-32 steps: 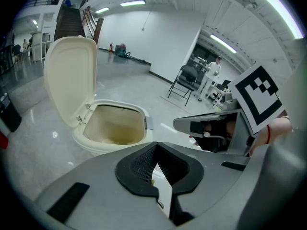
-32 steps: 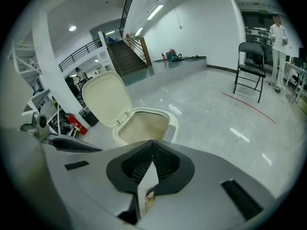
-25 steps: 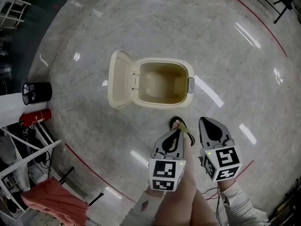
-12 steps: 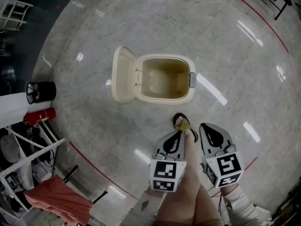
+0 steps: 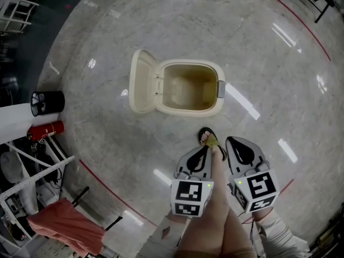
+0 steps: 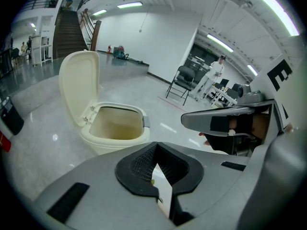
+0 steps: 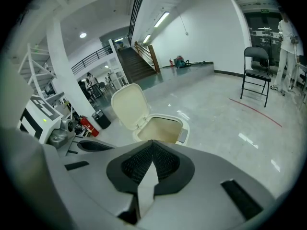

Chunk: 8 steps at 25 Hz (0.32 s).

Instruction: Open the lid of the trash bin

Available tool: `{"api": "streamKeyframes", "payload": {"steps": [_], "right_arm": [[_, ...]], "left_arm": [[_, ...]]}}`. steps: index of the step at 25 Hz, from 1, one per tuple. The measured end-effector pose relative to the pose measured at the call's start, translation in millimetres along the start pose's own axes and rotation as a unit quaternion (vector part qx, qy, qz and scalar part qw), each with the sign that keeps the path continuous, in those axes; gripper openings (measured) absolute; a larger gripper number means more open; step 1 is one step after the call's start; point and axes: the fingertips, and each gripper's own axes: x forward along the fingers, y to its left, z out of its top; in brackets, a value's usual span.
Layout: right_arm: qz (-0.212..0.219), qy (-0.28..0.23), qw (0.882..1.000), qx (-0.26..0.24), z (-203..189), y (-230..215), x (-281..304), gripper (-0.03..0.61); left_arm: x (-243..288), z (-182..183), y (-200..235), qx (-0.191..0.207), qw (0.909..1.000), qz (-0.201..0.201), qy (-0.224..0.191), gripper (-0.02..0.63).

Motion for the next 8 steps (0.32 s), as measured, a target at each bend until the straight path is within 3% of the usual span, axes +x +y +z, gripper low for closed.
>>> {"api": "streamKeyframes", "payload": {"steps": [8], "right_arm": [[-0.006, -0.002, 1.0, -0.005, 6.4, -3.3, 1.0, 0.0]], "left_arm": [[1.4, 1.7, -0.1, 0.0, 1.0, 0.001, -0.002, 0.005]]}}
